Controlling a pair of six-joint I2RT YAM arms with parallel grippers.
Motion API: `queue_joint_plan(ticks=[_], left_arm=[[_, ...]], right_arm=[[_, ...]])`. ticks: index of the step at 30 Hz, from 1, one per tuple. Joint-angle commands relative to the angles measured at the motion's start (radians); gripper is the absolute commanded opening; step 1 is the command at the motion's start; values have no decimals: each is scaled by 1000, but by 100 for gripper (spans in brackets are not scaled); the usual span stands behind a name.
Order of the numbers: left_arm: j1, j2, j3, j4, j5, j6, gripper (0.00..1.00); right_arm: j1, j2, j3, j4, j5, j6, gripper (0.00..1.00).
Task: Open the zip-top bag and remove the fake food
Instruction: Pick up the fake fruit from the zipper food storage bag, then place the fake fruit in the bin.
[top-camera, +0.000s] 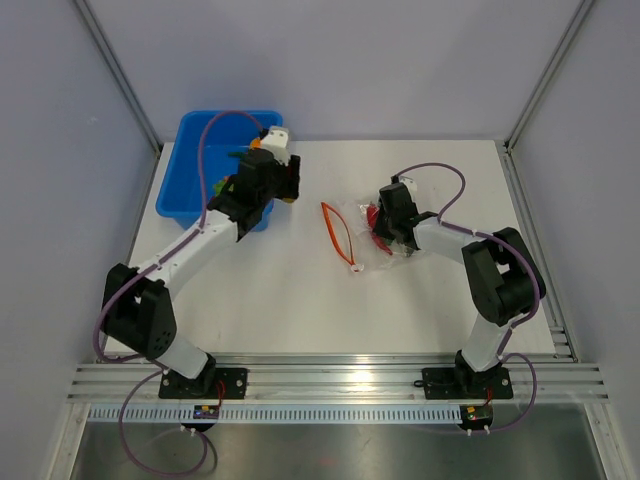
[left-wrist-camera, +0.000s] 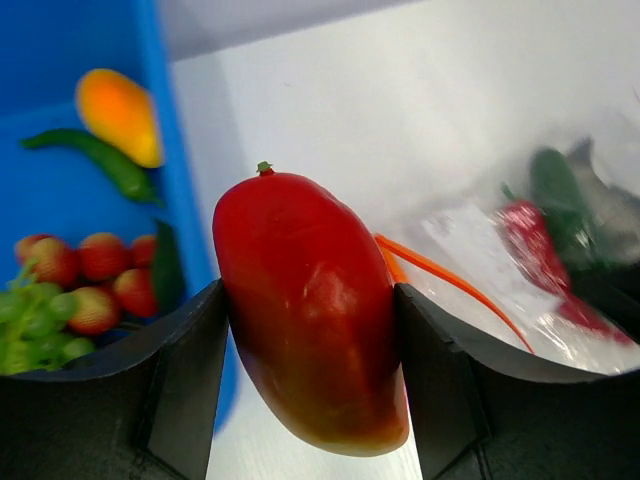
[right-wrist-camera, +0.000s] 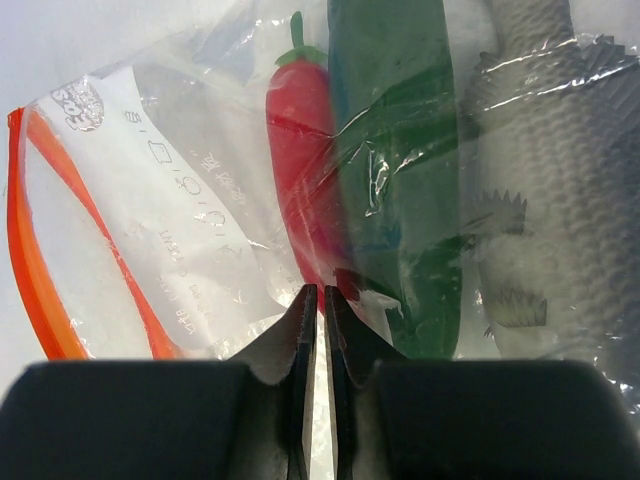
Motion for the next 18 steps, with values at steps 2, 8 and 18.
queue_joint_plan(ticks=[2,8,18], left_arm=[[200,-43,-40,80,18,-125,38],[371,12,-39,146,51,-228,38],[469,178,78,89,123,-252,42]], right_arm=[[-1,-32,4,36,-11,-3,13],[-1,-35,1,36,-17,-5,13],[-1,-38,-2,38,-23,-6,13]])
